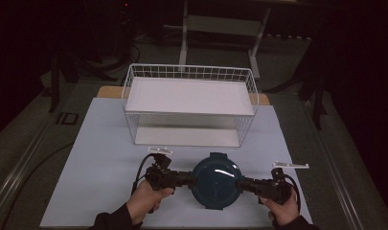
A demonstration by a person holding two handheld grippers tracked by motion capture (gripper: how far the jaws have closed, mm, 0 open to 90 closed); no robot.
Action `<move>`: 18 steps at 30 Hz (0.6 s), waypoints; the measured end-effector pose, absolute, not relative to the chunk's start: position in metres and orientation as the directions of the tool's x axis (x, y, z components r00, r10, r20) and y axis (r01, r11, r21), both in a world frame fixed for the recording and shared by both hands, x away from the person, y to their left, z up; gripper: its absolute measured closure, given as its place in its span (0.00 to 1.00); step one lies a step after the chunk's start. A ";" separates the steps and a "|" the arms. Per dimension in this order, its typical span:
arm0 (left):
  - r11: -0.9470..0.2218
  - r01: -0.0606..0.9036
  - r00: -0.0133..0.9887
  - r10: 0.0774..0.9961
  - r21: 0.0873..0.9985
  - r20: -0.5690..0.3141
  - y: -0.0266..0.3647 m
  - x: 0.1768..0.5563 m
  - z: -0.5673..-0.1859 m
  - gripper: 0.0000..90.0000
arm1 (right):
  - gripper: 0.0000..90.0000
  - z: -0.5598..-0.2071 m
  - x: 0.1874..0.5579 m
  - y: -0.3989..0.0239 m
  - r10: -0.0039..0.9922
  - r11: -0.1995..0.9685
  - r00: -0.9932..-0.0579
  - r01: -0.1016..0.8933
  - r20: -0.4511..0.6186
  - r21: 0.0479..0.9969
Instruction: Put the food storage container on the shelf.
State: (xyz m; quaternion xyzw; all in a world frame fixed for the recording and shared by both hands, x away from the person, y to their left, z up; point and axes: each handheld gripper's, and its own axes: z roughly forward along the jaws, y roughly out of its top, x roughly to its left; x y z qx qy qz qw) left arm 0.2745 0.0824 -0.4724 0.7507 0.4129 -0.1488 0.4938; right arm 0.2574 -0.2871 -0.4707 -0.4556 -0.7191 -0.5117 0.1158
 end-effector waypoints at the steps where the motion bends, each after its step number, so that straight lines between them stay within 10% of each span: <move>1: -0.164 0.761 0.618 0.475 0.628 -0.626 0.085 0.276 -0.471 0.64 | 0.62 -0.469 0.260 -0.285 0.536 0.062 -0.566 0.766 0.627 0.639; 18: -0.089 0.722 0.617 0.534 0.686 -0.579 0.122 0.293 -0.461 0.63 | 0.62 -0.457 0.300 -0.245 0.516 0.101 -0.633 0.714 0.577 0.693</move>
